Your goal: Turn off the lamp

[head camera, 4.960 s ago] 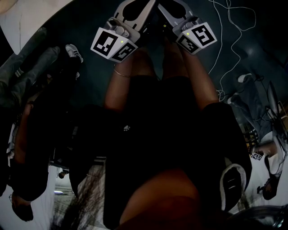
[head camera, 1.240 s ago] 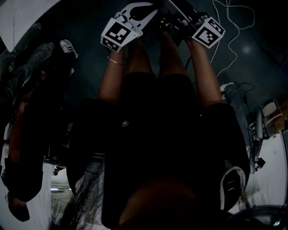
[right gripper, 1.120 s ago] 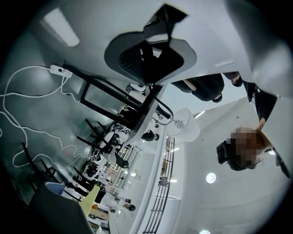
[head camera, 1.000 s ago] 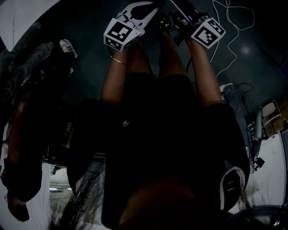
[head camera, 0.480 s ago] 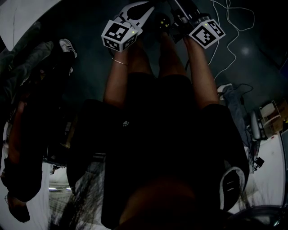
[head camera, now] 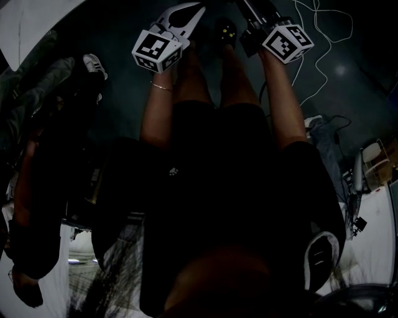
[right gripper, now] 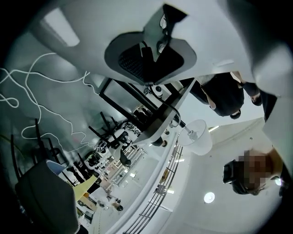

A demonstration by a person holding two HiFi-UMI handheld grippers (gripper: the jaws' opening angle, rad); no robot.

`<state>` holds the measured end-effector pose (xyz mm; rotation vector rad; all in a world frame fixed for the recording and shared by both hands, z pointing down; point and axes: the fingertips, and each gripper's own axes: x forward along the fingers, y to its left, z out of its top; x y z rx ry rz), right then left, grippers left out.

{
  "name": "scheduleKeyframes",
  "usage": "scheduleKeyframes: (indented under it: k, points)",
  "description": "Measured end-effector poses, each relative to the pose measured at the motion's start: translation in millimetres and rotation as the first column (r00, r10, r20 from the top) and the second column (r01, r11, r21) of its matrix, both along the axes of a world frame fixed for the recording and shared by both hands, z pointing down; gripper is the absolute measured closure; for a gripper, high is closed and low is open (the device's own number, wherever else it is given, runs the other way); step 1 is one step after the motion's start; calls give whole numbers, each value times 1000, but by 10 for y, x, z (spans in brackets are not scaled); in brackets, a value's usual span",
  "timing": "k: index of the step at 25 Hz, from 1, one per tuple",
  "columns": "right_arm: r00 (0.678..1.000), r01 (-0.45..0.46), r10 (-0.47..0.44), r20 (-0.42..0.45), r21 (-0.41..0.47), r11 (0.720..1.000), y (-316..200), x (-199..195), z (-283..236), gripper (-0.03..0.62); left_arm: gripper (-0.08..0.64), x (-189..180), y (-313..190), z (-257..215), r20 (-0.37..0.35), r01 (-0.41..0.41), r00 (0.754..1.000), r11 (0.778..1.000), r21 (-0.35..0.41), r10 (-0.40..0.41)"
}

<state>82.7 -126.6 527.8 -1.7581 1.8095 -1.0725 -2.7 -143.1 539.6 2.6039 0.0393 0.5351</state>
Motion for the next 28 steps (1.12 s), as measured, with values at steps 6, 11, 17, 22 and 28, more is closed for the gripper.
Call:
scheduleKeyframes:
  k: [6, 11, 17, 22, 28]
  points:
    - [996, 16, -23, -82, -81, 997, 46, -15, 250, 532, 554, -7, -42, -115, -46, 16, 999, 999, -36, -18]
    - [988, 17, -31, -151, -91, 996, -33, 3, 350, 532, 554, -53, -54, -158, -59, 13, 998, 1000, -25, -14]
    - [977, 23, -43, -207, -98, 995, -147, 32, 415, 529, 554, -117, -109, -219, -54, 34, 998, 999, -22, -35]
    - [976, 6, -30, -214, -111, 994, -88, 53, 450, 522, 554, -173, -168, -236, -60, 62, 996, 998, -27, -64]
    - [983, -23, 6, -183, -89, 996, 25, 73, 385, 556, 554, -212, -203, -308, -69, 98, 993, 995, -23, -99]
